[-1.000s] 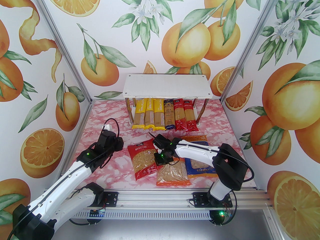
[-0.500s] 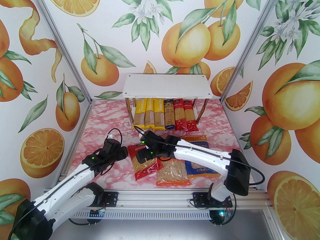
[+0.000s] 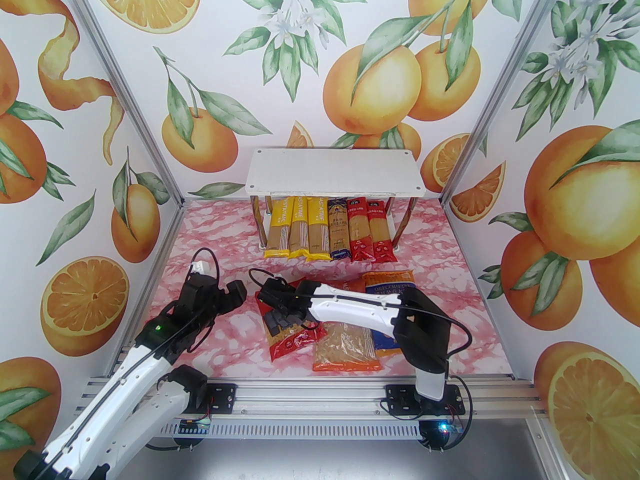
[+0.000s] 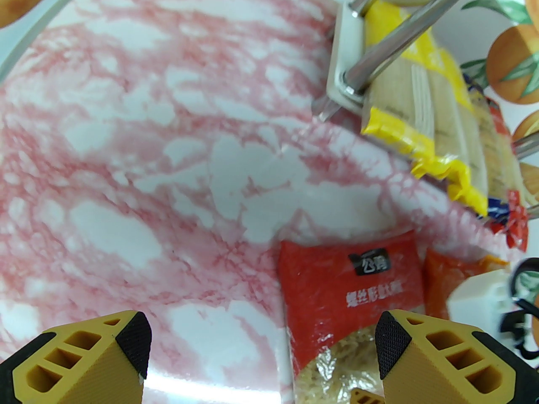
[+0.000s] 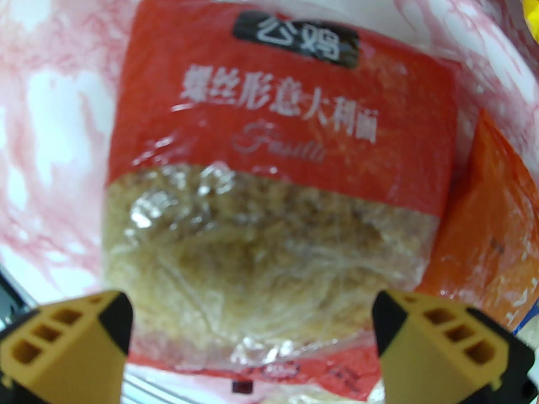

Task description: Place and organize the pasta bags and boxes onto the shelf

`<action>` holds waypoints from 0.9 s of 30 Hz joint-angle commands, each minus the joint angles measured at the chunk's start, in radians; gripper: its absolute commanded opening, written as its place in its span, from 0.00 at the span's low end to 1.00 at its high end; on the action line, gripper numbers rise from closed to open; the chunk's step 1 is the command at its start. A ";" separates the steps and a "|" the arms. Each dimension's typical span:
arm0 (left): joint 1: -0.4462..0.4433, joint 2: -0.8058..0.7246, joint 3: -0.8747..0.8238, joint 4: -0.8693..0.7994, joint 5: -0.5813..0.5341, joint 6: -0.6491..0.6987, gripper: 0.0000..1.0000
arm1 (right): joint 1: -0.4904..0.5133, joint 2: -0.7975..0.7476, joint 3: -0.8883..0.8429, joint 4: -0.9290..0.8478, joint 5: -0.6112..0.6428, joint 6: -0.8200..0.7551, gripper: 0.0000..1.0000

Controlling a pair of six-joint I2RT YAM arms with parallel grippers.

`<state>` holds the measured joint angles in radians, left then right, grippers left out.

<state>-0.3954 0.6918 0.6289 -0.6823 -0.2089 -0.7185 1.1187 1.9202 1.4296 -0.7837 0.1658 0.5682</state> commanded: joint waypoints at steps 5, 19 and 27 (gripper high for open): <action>0.015 -0.002 0.032 -0.026 0.007 0.028 0.93 | -0.002 0.075 0.021 -0.025 0.016 -0.005 1.00; 0.024 0.035 0.028 0.017 0.022 0.033 0.94 | -0.033 0.098 -0.103 -0.020 -0.155 -0.045 0.59; 0.023 0.051 0.028 0.032 0.026 0.030 0.93 | -0.037 0.046 -0.153 0.002 -0.174 -0.045 0.07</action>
<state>-0.3779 0.7372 0.6323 -0.6788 -0.1902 -0.6994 1.0771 1.9293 1.3434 -0.6754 0.0669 0.5224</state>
